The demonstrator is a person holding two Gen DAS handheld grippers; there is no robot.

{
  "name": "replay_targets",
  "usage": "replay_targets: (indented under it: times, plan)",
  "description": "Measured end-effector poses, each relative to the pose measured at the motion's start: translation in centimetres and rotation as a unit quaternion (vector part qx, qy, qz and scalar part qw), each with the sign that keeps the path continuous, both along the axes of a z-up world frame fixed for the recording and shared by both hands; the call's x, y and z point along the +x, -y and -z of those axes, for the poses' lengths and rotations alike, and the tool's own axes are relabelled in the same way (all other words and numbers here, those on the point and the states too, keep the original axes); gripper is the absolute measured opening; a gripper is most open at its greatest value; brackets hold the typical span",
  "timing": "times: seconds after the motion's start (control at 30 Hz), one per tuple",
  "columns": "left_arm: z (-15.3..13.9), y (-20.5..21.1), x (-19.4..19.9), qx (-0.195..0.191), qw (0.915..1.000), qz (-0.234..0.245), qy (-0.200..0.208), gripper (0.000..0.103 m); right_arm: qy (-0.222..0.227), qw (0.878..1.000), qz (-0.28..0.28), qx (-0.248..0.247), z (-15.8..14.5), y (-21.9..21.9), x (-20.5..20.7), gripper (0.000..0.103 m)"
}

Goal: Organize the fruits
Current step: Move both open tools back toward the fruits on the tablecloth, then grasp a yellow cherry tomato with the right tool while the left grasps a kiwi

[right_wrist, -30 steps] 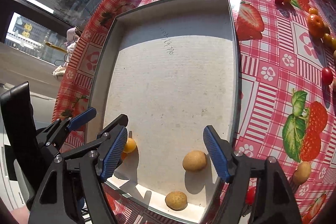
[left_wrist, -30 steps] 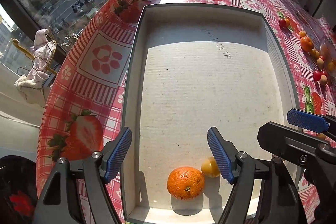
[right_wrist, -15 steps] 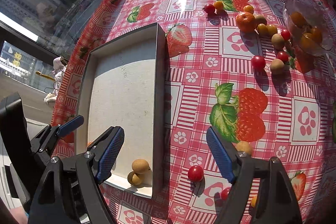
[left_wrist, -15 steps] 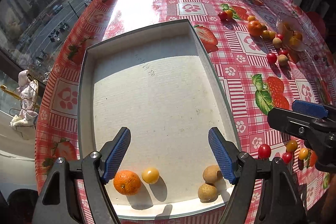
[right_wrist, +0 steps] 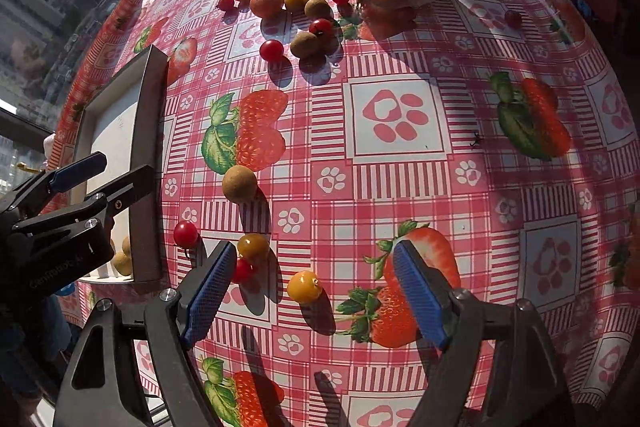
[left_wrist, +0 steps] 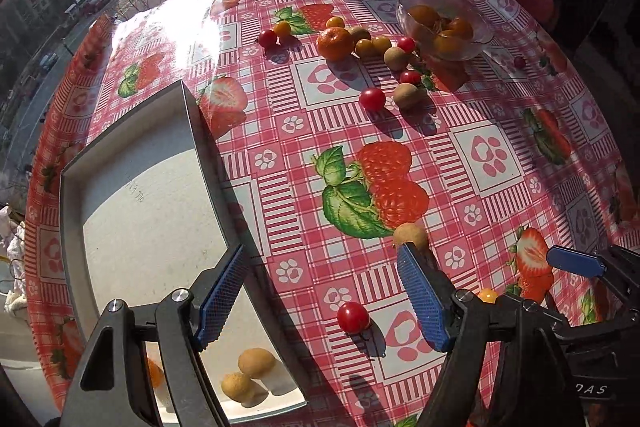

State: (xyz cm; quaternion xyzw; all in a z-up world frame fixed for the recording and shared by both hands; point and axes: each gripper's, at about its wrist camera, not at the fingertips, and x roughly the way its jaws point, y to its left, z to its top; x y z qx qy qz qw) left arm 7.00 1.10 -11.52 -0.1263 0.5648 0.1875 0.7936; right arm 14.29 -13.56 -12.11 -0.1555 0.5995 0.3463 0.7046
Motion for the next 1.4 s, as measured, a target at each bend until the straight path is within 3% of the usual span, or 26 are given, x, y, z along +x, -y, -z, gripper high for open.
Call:
replay_targets:
  times: [0.3,0.63,0.7,0.8,0.87,1.07,1.13,1.2,1.23,1.4]
  plan:
    - [3.1,2.8,3.2,-0.018,0.9989,0.033,-0.029,0.078,-0.004,0.999,-0.027,-0.018,1.9,1.5,-2.0,0.083]
    - [4.9,3.3,4.6,-0.036,0.9985,0.021,-0.036,0.077,0.028,0.996,-0.080,-0.012,2.9,-0.7,-3.4,0.082]
    - [5.3,3.3,4.6,-0.044,0.9982,0.014,-0.038,0.077,0.031,0.995,-0.090,-0.009,3.1,-1.2,-3.6,0.071]
    - [5.4,3.4,4.5,-0.044,0.9982,0.009,-0.040,0.069,0.039,0.994,-0.104,-0.006,3.2,-1.9,-4.1,0.063]
    - [5.4,3.5,4.5,-0.044,0.9982,0.010,-0.039,0.069,0.047,0.993,-0.112,-0.008,3.2,-2.3,-4.3,0.058]
    - [5.3,3.7,4.4,-0.038,0.9986,0.003,-0.038,0.056,0.056,0.991,-0.125,-0.009,3.4,-3.4,-4.9,0.057]
    - [5.1,3.4,4.2,-0.038,0.9987,0.005,-0.034,0.042,0.057,0.990,-0.128,-0.010,3.4,-3.6,-4.9,0.054]
    - [5.0,3.1,4.1,-0.038,0.9987,0.007,-0.032,0.030,0.059,0.989,-0.133,-0.010,3.4,-3.7,-4.8,0.030]
    - [4.9,2.8,4.0,-0.044,0.9986,0.008,-0.027,0.028,0.055,0.989,-0.136,-0.009,3.3,-3.6,-4.9,0.025]
    - [4.3,1.7,3.1,-0.065,0.9979,-0.002,-0.011,0.028,0.033,0.990,-0.134,-0.005,3.2,-3.2,-4.4,0.021]
